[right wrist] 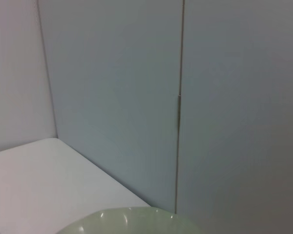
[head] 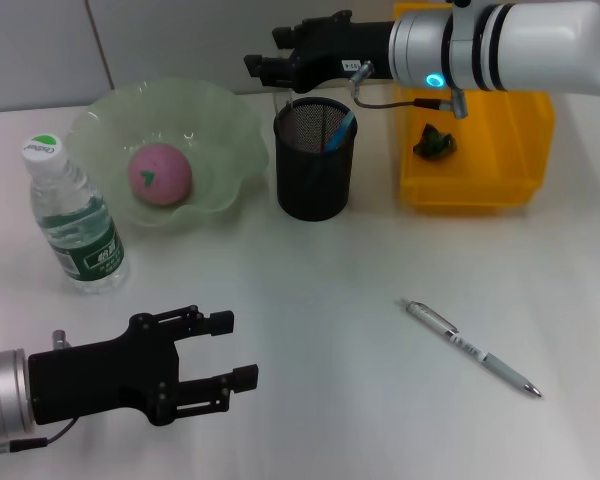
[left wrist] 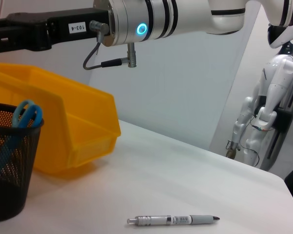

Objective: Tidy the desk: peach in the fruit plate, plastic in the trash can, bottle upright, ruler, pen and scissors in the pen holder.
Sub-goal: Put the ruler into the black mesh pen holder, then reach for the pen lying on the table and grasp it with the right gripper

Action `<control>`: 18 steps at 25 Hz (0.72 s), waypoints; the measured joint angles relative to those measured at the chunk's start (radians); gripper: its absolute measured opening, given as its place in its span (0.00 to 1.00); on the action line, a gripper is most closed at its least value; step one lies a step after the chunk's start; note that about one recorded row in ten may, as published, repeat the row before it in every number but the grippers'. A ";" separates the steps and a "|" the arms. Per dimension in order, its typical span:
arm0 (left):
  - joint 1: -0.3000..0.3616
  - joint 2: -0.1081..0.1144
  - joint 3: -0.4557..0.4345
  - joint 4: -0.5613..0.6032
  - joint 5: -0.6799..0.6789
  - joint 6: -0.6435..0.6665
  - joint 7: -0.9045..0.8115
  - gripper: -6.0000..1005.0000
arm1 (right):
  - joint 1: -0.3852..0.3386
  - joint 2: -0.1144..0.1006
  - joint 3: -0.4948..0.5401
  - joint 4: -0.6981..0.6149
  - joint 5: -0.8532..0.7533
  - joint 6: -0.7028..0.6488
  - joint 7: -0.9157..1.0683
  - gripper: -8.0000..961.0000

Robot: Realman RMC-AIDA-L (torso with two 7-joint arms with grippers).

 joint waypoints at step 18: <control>-0.001 0.000 0.004 0.010 0.002 0.000 0.097 0.75 | -0.147 0.000 -0.010 -0.204 0.182 -0.160 0.022 0.68</control>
